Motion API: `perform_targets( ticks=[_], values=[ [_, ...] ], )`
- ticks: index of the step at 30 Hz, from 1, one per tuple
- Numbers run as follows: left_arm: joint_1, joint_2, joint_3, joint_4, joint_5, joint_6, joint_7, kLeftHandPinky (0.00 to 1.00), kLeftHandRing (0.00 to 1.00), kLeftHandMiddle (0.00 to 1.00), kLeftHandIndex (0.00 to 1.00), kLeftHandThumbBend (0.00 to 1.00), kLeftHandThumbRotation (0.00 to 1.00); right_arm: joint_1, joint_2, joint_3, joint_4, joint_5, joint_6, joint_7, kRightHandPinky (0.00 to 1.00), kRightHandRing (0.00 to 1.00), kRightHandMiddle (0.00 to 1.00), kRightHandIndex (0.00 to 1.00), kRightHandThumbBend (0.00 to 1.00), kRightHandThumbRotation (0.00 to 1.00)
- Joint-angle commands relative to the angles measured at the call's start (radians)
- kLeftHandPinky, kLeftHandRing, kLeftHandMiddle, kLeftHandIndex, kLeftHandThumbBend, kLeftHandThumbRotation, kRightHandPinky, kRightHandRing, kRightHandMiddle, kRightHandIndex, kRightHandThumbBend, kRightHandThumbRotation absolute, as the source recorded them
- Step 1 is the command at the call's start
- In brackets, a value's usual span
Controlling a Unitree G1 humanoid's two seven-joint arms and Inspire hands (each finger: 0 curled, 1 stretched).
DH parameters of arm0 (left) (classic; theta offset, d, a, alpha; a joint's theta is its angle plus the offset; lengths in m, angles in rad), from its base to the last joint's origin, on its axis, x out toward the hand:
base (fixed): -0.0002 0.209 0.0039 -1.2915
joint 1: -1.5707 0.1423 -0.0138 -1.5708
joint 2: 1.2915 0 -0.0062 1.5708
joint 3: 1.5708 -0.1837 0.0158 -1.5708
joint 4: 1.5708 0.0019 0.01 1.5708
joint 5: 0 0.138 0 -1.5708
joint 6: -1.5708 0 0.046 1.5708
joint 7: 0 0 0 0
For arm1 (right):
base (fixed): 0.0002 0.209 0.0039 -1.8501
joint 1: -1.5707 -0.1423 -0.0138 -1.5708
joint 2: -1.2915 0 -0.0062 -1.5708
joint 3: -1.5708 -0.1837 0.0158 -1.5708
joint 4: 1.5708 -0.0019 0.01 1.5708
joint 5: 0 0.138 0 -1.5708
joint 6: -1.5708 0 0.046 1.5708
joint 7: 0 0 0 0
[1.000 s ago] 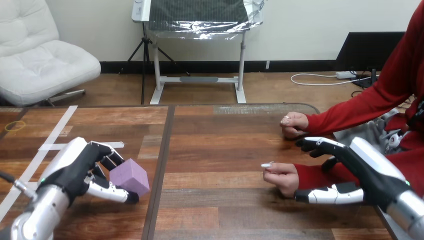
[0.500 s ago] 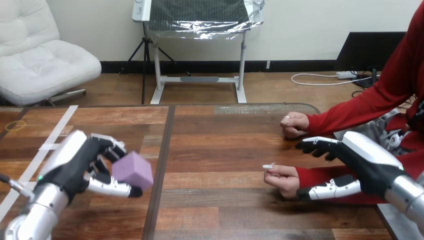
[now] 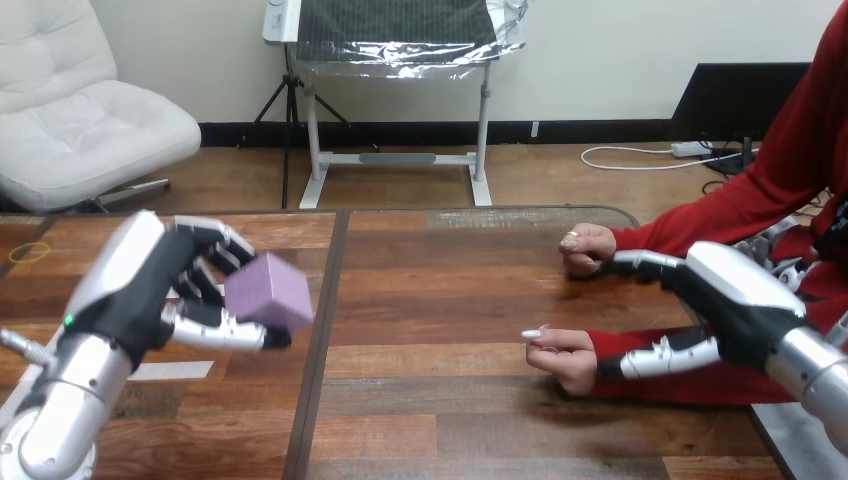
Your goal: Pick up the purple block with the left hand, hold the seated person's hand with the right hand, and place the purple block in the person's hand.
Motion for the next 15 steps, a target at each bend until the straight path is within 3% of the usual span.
perform_targets(
  ticks=[1, 15],
  values=[
    [-0.044, -0.01, 0.036, -0.069, -0.01, -0.001, 0.02, 0.3, 0.34, 0.39, 0.41, 0.84, 0.0, -0.138, -0.033, 0.008, 0.036, 0.02, -0.019, -0.049, 0.82, 0.88, 0.9, 0.91, 1.0, 0.46],
    [-0.046, -0.02, 0.036, -0.064, 0.001, -0.001, 0.02, 0.29, 0.32, 0.37, 0.41, 0.85, 0.0, -0.188, -0.04, 0.053, 0.112, 0.003, -0.018, -0.075, 0.83, 0.88, 0.89, 0.9, 1.0, 0.47]
  ],
)
